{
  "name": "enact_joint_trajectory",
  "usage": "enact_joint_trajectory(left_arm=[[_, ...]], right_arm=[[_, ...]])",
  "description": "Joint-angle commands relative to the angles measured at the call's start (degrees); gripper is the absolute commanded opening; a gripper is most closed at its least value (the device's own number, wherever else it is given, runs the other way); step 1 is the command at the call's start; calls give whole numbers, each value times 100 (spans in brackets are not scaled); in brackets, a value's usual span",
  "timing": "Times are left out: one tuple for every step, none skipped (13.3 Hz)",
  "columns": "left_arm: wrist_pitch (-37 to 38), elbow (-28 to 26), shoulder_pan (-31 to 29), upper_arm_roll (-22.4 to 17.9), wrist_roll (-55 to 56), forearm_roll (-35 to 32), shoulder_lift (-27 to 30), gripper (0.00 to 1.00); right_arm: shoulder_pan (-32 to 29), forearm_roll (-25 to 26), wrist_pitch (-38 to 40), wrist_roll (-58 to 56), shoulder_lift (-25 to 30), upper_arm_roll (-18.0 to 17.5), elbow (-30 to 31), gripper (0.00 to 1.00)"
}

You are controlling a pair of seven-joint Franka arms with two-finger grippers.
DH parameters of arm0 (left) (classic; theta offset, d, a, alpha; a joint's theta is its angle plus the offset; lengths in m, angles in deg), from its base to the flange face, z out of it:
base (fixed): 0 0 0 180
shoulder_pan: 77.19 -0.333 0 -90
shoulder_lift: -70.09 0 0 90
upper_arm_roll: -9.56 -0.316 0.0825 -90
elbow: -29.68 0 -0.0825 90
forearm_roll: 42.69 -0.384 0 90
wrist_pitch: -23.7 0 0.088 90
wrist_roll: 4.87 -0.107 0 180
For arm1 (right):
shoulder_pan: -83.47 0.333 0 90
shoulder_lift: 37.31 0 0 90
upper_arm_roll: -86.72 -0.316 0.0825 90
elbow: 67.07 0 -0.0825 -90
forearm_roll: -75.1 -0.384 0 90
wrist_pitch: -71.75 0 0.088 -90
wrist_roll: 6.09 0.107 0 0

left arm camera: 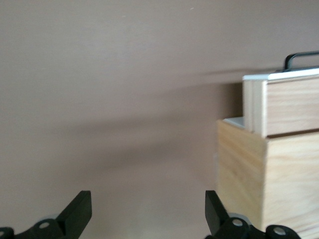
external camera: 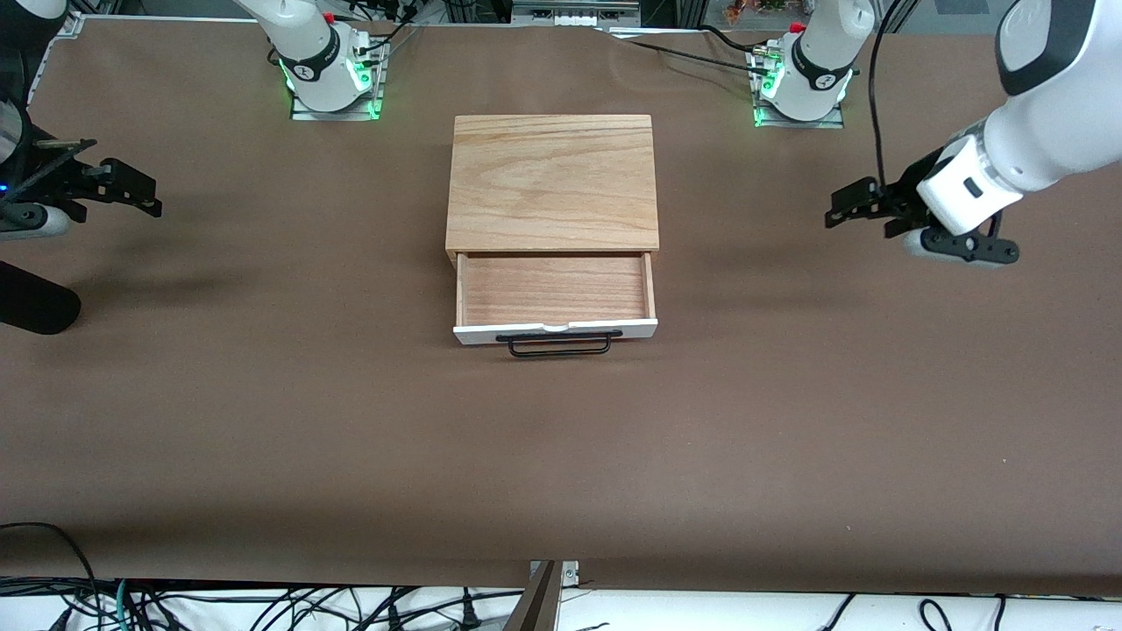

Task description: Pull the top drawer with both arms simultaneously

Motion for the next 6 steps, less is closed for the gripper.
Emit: enact_joint_trajectory(left_arm=[[716,615,-71,147,56,-677,-32,100],[892,765,-97,156,30,-748,-32,100],[955,845,-132,157,3,-845,-32,100],[999,854,-132,157,-14,-933,-32,100],[1017,854,-141,157,-14,-1038,-24,100],[1017,872,-167,148,-23,-1057,-15,100]], right_arm=[[74,98,-60,146,-10,62,9,100],[83,98,-60,129,-10,62,9,100],[74,107,-60,120,-18,62,9,100],[74,107,-60,103,-62,71,1,100],[74,116,-60,94,-71,80,9,100],[74,168,-60,102,-62,80,9,100]])
